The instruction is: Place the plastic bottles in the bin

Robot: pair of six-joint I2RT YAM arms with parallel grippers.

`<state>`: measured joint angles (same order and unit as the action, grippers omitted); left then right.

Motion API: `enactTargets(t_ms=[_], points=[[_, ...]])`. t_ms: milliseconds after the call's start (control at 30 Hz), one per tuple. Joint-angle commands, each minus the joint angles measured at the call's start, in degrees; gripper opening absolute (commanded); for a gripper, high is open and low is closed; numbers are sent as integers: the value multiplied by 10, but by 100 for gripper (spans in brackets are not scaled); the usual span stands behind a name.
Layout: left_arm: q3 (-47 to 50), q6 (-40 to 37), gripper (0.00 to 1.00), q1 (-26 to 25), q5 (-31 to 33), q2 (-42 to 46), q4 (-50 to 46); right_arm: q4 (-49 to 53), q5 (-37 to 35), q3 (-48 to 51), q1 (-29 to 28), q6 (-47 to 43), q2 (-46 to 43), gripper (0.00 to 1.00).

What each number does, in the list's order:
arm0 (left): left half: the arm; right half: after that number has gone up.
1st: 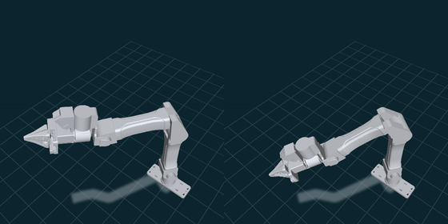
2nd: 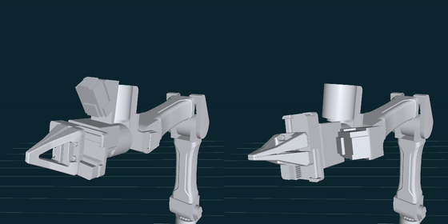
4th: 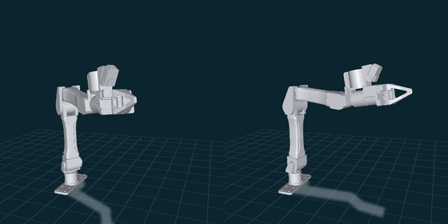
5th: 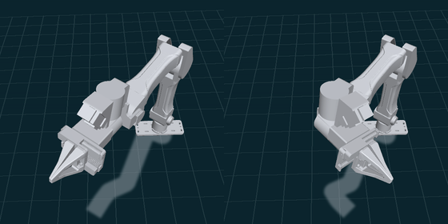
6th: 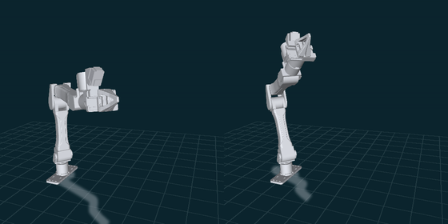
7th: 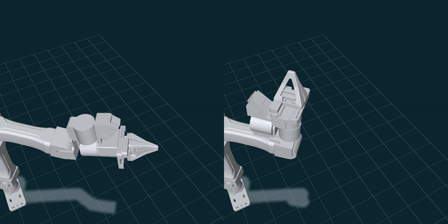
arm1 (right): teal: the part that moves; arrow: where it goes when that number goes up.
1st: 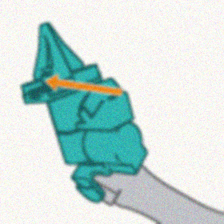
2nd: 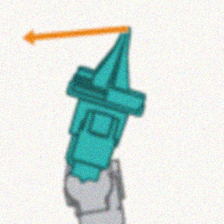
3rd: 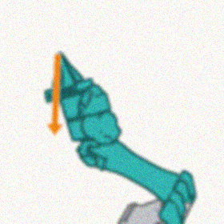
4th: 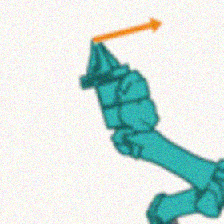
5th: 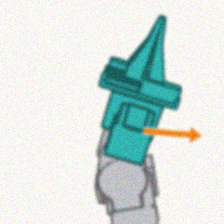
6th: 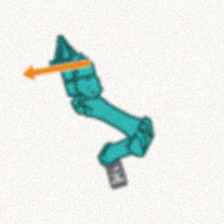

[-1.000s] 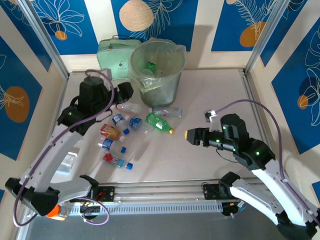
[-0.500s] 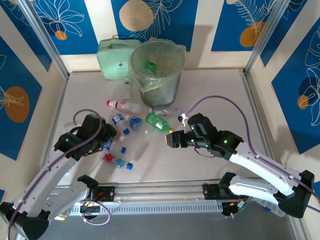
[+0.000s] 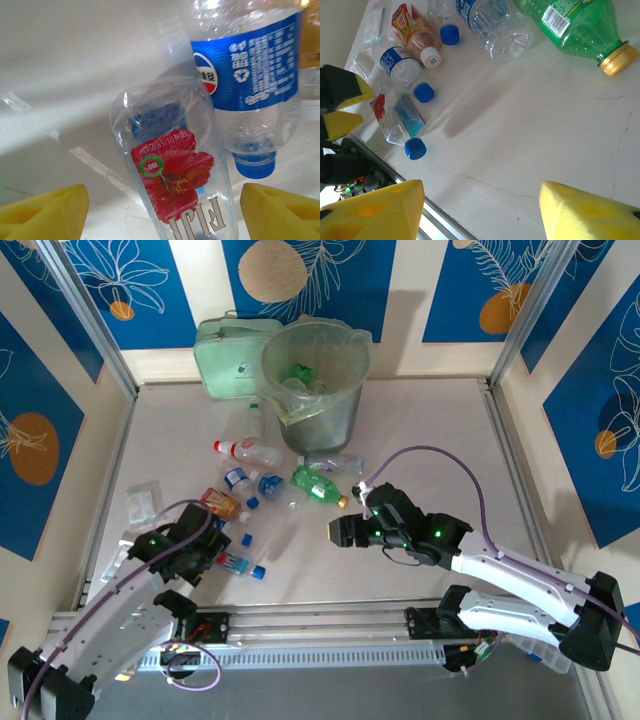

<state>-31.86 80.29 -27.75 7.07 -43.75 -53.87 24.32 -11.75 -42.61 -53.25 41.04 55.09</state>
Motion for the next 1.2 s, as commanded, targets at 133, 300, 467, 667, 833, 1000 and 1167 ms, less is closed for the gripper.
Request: enactTargets(t_ms=[133, 300, 467, 667, 833, 1000, 1167], points=[[34, 40, 79, 7, -35, -28, 77, -14, -14, 9, -4, 12, -6, 62], [50, 42, 79, 7, -36, -50, 99, -14, -14, 15, -3, 14, -8, 63], [57, 36, 79, 7, -33, -91, 113, -17, -14, 18, -3, 15, -9, 63], [58, 28, 78, 7, -22, -124, 122, -19, -9, 19, -3, 16, -2, 63], [58, 22, 66, 7, -13, -123, 122, -13, -13, 15, -3, 12, -5, 63], [41, 15, 54, 7, -11, -118, 106, -4, -18, 6, -2, 6, -9, 63], [14, 1, 51, 7, -9, -90, 70, 12, -24, -7, -2, 1, -20, 63]])
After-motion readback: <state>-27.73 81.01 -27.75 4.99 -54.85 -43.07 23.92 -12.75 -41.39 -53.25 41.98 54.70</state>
